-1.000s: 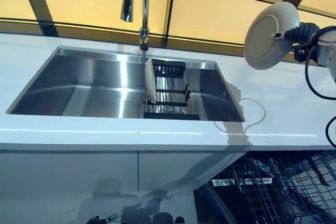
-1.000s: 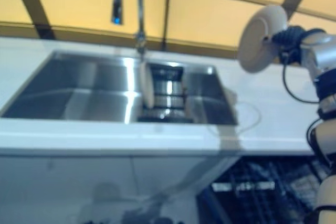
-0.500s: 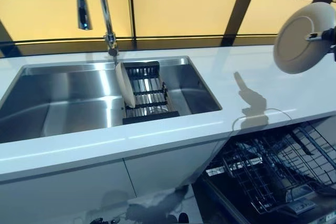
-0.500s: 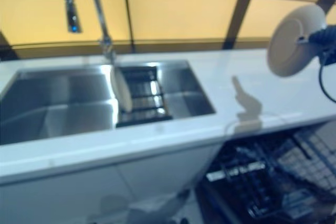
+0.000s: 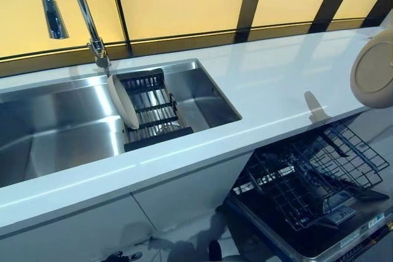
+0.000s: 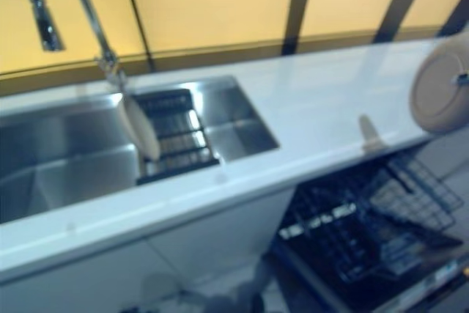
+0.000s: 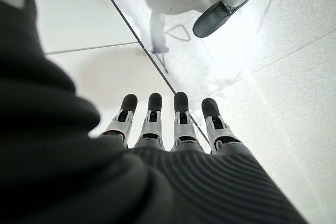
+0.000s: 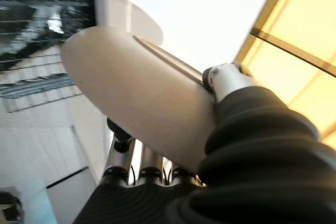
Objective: Take plates into dishwasher
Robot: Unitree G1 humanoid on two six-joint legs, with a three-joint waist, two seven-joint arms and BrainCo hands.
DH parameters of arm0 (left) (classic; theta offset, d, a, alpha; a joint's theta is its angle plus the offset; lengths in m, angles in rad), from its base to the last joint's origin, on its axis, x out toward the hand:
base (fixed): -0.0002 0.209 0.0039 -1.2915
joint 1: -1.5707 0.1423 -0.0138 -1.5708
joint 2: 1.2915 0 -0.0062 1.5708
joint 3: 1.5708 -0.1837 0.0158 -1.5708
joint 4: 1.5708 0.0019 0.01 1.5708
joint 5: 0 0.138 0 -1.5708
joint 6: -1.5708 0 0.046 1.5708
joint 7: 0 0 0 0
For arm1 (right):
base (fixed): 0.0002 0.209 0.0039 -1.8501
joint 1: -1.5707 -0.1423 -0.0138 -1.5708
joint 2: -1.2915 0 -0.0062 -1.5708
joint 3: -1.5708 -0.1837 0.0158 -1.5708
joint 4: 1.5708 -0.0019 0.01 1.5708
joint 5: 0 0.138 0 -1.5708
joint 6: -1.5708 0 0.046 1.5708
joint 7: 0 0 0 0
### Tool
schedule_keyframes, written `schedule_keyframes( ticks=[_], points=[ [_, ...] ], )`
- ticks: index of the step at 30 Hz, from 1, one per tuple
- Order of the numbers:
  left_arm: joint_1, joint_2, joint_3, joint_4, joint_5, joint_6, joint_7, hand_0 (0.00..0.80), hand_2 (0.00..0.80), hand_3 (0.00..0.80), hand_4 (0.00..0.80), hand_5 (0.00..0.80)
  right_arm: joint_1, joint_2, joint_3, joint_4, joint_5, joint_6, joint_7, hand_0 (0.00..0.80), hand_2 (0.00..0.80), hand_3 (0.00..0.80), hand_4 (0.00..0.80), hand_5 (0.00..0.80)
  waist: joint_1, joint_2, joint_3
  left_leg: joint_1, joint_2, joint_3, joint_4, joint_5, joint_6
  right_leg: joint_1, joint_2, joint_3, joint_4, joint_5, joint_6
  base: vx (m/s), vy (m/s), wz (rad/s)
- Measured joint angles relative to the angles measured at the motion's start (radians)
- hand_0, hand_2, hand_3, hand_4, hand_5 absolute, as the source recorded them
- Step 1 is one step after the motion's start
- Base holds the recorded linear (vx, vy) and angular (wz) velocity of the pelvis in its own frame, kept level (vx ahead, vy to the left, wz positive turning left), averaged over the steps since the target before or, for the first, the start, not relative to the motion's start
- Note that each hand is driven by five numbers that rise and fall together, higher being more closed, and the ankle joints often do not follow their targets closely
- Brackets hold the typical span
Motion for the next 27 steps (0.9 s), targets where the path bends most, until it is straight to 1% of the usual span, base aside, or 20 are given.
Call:
schedule_keyframes(
  ticks=[1, 2, 3, 8, 11, 13, 15, 18, 20, 22, 24, 27],
  points=[
    [-0.006, 0.0, 0.0, 0.0, 0.0, 0.0, -0.001, 0.0, 0.0, 0.0, 0.0, 0.0, 0.0, -0.004, 0.011, 0.0, -0.027, 0.0, 0.039, 0.8, 0.8, 0.8, 0.8, 0.8, -0.004, 0.0, 0.0, 0.0, -0.001, 0.003, 0.0, -0.001, 0.001, -0.001, 0.0, 0.003, 0.0, 0.001, -0.001, -0.006, -0.005, -0.05],
    [-0.009, 0.0, 0.001, 0.0, 0.0, 0.0, -0.001, 0.0, 0.0, 0.0, 0.0, 0.0, 0.0, -0.006, 0.017, 0.0, -0.035, 0.0, 0.051, 0.8, 0.8, 0.8, 0.8, 0.8, -0.003, 0.0, 0.0, 0.0, 0.0, 0.002, 0.0, -0.001, 0.001, -0.001, 0.0, 0.003, 0.0, 0.001, -0.001, -0.008, -0.005, -0.04],
    [-0.02, 0.0, 0.001, 0.0, 0.0, 0.0, -0.001, 0.0, 0.0, 0.0, 0.0, 0.0, 0.001, -0.015, 0.025, -0.001, -0.067, 0.0, 0.095, 0.8, 0.8, 0.8, 0.8, 0.8, -0.013, -0.001, 0.001, 0.0, 0.0, 0.004, -0.001, -0.002, 0.001, -0.002, 0.001, 0.004, 0.0, 0.001, -0.001, 0.0, 0.0, 0.0],
    [-0.029, 0.0, 0.004, 0.001, 0.0, 0.0, -0.005, 0.0, 0.0, 0.0, 0.0, 0.0, 0.042, -0.046, 0.021, -0.037, -0.097, -0.003, 0.157, 0.8, 0.8, 0.8, 0.8, 0.8, -0.027, -0.002, 0.002, 0.0, 0.0, 0.015, -0.001, -0.005, 0.001, -0.007, 0.002, 0.011, 0.0, 0.001, -0.001, -0.005, 0.001, -0.05],
    [-0.035, 0.0, 0.009, 0.001, 0.003, 0.001, -0.008, 0.0, 0.0, 0.0, 0.0, 0.0, 0.124, -0.07, -0.007, -0.038, -0.134, -0.004, 0.193, 0.8, 0.8, 0.8, 0.8, 0.8, -0.029, -0.003, 0.005, -0.001, 0.0, 0.023, -0.001, -0.007, 0.0, -0.012, 0.003, 0.016, 0.0, 0.001, -0.001, -0.007, -0.016, -0.07],
    [-0.036, 0.0, 0.01, 0.002, 0.013, 0.002, -0.008, 0.0, 0.0, 0.0, 0.0, 0.0, 0.177, -0.077, -0.054, -0.044, -0.135, -0.014, 0.209, 0.8, 0.8, 0.8, 0.8, 0.8, -0.033, -0.004, 0.013, -0.001, 0.0, 0.026, -0.001, -0.008, 0.0, -0.014, 0.004, 0.02, 0.0, 0.002, -0.001, -0.015, -0.017, -0.06],
    [-0.036, 0.0, 0.011, 0.002, 0.022, 0.004, -0.009, 0.0, 0.0, 0.0, 0.0, 0.0, 0.231, -0.082, -0.102, -0.075, -0.15, -0.035, 0.238, 0.8, 0.8, 0.8, 0.8, 0.8, -0.052, -0.003, 0.026, -0.001, 0.0, 0.026, -0.001, -0.008, 0.0, -0.014, 0.004, 0.02, 0.0, 0.002, -0.001, 0.0, 0.0, 0.0],
    [-0.049, 0.0, 0.012, 0.003, 0.035, 0.013, -0.009, 0.0, 0.0, 0.0, 0.0, 0.0, 0.307, -0.098, -0.129, -0.118, -0.195, -0.077, 0.281, 0.8, 0.8, 0.8, 0.8, 0.8, -0.056, -0.001, 0.034, 0.0, 0.0, 0.027, -0.001, -0.009, 0.0, -0.014, 0.006, 0.022, 0.0, 0.002, -0.001, 0.0, 0.0, 0.0],
    [-0.059, 0.0, 0.018, 0.001, 0.039, 0.013, -0.009, 0.0, 0.0, 0.0, 0.0, 0.0, 0.343, -0.109, -0.139, -0.137, -0.207, -0.088, 0.301, 0.8, 0.8, 0.8, 0.8, 0.8, -0.058, -0.001, 0.038, 0.0, 0.0, 0.027, -0.001, -0.009, 0.0, -0.014, 0.006, 0.022, 0.0, 0.002, -0.001, 0.0, 0.0, 0.0],
    [-0.063, 0.0, 0.032, 0.001, 0.039, 0.013, -0.009, 0.0, 0.0, 0.0, 0.0, 0.0, 0.405, -0.111, -0.2, -0.165, -0.216, -0.108, 0.317, 0.8, 0.8, 0.8, 0.8, 0.8, -0.069, -0.001, 0.044, 0.0, 0.001, 0.027, -0.001, -0.01, 0.0, -0.014, 0.006, 0.022, 0.0, 0.002, -0.001, 0.0, 0.0, 0.0],
    [-0.062, -0.001, 0.048, 0.002, 0.039, 0.014, -0.009, 0.0, 0.0, 0.0, 0.0, 0.0, 0.444, -0.111, -0.235, -0.199, -0.216, -0.116, 0.321, 0.8, 0.8, 0.8, 0.8, 0.8, -0.076, 0.0, 0.052, 0.0, 0.001, 0.027, -0.001, -0.01, 0.0, -0.014, 0.006, 0.022, 0.0, 0.002, -0.001, 0.0, 0.0, 0.0],
    [-0.064, -0.001, 0.049, 0.0, 0.039, 0.014, -0.01, 0.0, 0.0, 0.0, 0.0, 0.0, 0.568, -0.11, -0.33, -0.263, -0.213, -0.121, 0.304, 0.8, 0.8, 0.8, 0.8, 0.8, -0.077, 0.003, 0.055, 0.0, 0.002, 0.027, -0.001, -0.01, 0.0, -0.014, 0.007, 0.022, 0.0, 0.002, -0.001, 0.0, 0.0, 0.0]
  ],
)
